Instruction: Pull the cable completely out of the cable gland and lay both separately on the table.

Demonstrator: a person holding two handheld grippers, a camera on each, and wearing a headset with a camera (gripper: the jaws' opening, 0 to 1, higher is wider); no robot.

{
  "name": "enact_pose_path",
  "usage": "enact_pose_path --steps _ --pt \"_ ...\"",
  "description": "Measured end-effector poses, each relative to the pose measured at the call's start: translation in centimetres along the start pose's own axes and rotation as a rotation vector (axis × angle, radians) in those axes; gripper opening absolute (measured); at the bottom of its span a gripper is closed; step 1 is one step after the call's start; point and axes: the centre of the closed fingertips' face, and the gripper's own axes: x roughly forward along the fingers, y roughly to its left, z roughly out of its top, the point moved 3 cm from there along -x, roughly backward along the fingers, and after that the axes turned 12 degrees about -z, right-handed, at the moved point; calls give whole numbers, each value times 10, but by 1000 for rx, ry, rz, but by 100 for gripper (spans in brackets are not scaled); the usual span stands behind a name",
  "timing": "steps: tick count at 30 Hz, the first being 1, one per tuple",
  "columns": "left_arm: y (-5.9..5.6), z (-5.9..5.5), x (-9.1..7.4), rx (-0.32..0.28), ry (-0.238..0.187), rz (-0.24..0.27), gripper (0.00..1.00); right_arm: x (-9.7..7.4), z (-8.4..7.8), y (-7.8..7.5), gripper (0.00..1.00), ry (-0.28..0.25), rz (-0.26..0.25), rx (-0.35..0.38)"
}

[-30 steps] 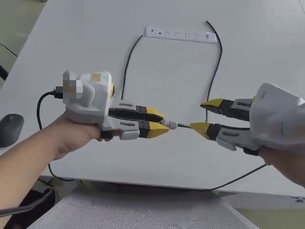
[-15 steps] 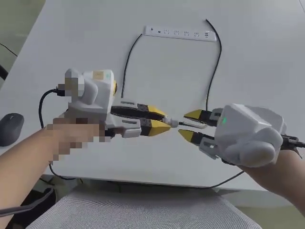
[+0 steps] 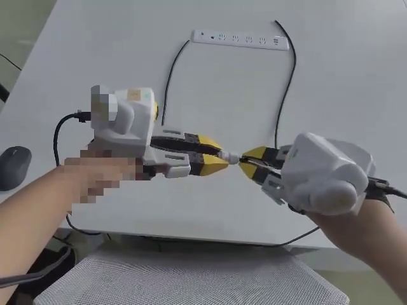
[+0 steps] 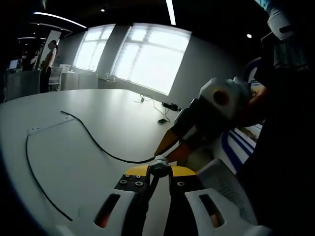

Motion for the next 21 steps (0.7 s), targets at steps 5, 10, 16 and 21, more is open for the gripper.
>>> enact_pose_path --steps 5,10,16,21 --pt "2 0 1 -7 -1 2 15 0 -5 -2 0 17 -14 35" --pt "3 -1 0 -8 -6 6 15 0 -11 -7 0 35 -28 100" --pt "3 2 0 -10 -16 12 15 -2 -23 -16 0 68 -57 182" --pt "3 4 0 -12 -25 13 15 -3 -36 -23 0 92 -73 270"
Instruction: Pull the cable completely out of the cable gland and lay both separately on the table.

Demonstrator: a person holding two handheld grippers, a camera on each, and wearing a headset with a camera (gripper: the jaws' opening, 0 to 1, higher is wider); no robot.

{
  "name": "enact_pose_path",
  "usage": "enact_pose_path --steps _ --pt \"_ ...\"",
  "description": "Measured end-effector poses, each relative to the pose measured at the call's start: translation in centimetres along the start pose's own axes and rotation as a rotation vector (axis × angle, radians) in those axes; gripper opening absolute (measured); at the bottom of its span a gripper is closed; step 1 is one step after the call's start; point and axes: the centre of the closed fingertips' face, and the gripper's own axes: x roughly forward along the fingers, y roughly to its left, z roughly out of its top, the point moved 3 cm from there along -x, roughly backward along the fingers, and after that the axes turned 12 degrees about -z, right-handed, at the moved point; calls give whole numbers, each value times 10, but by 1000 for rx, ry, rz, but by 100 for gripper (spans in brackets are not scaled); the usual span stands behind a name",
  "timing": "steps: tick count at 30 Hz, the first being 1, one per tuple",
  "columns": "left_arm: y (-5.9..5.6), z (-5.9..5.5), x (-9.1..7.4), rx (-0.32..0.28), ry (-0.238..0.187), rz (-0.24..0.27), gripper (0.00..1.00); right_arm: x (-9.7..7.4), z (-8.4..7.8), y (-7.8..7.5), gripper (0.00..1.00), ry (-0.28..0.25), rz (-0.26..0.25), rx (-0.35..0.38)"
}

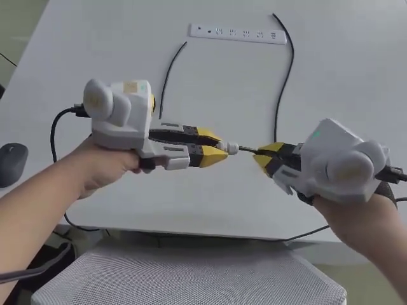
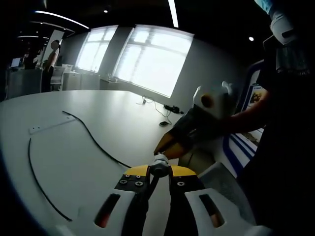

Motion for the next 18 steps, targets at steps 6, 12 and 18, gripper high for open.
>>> enact_pose_path --steps 6,12,18 --pt "-1 0 0 -3 -9 2 15 2 -19 -14 0 42 -46 130" --pt "-3 -2 1 -1 -4 2 15 5 -43 -25 0 91 -95 231" --pt "-3 -4 3 -2 2 -3 15 8 -76 -36 0 162 -125 494"
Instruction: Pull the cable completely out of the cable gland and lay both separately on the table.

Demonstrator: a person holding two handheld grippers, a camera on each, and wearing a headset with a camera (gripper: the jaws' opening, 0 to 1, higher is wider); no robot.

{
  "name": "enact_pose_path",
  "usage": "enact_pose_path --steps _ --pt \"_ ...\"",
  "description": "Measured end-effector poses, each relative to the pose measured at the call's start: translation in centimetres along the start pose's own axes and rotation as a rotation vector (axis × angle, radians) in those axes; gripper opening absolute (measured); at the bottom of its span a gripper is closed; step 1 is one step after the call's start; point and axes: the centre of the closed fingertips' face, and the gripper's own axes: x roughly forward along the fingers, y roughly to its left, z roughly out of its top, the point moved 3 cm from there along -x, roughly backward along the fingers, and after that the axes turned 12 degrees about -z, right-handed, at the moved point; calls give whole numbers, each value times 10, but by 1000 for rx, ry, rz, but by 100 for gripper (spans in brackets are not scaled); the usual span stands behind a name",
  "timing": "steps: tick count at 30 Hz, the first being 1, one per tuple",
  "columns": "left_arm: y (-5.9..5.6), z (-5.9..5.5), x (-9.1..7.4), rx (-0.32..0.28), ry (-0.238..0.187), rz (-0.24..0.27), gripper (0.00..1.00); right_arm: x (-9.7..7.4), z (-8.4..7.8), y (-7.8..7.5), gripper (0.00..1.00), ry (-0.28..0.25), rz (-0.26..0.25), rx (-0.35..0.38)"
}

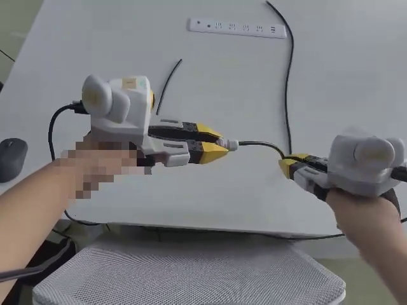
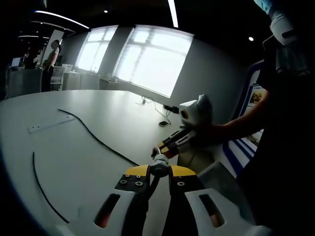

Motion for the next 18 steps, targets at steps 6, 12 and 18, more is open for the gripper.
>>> enact_pose_path --steps 6,12,18 --pt "0 -1 3 -3 4 -4 15 2 -3 3 0 7 6 35" --pt "3 3 0 -3 -6 4 15 -2 2 9 1 -31 32 -13" --pt "4 1 -2 -14 -4 6 15 -13 6 16 5 -63 46 -93"
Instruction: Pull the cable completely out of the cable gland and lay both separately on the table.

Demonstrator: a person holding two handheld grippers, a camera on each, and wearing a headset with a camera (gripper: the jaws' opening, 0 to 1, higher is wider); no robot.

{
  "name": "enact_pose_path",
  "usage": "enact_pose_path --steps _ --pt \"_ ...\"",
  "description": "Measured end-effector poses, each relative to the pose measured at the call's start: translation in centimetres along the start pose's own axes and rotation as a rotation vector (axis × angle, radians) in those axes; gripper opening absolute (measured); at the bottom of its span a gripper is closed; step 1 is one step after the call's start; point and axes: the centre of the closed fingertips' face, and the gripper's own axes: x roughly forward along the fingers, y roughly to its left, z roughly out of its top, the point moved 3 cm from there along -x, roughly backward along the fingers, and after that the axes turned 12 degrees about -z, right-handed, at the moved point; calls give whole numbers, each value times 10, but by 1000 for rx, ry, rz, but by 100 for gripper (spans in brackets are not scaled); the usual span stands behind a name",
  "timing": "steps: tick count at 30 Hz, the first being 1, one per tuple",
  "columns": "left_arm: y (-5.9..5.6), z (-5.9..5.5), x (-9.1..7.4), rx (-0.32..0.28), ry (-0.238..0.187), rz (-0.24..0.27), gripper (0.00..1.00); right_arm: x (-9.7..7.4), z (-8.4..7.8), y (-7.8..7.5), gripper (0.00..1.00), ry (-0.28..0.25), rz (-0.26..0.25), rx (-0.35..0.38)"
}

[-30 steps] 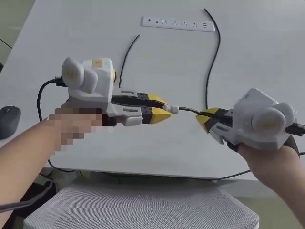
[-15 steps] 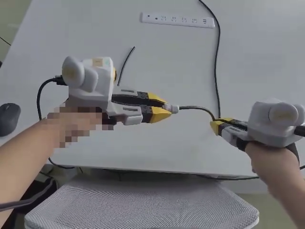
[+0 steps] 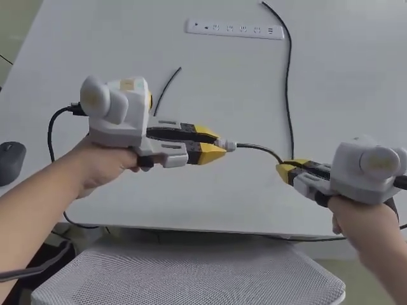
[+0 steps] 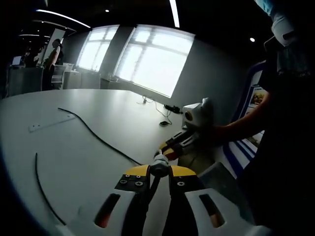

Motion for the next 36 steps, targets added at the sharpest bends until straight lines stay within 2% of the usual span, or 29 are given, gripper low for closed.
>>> enact_pose_path --steps 4,6,9,11,13,14,18,20,23,25,28,36 --pt "0 -1 0 1 3 1 15 -11 11 6 11 -30 10 -45" --pt "-1 0 0 3 2 4 15 -17 23 15 14 -60 26 -102" --pt "-1 0 0 0 1 7 15 -24 43 30 16 -101 39 -212" --pt "-2 0 0 -2 2 7 15 -25 55 45 17 -122 45 -347" --pt "-3 -1 0 -2 4 6 15 -24 64 57 17 -129 46 -421" --pt "-3 -1 -1 -3 4 8 15 -23 65 61 16 -119 49 -440" --pt "-2 -1 -1 -7 4 8 15 -19 67 78 16 -106 54 -618" --pt "-3 -1 -1 -7 4 7 15 -16 67 85 13 -112 59 -668" --pt "-3 -1 1 -8 8 4 15 -15 65 93 11 -113 75 -688" --pt "-3 -1 1 -8 7 4 15 -13 63 94 8 -105 68 -725" --pt "-3 0 1 -10 6 3 15 -13 64 92 2 -114 54 -737" --pt "-4 -3 3 -10 12 0 15 -14 58 90 1 -111 61 -713"
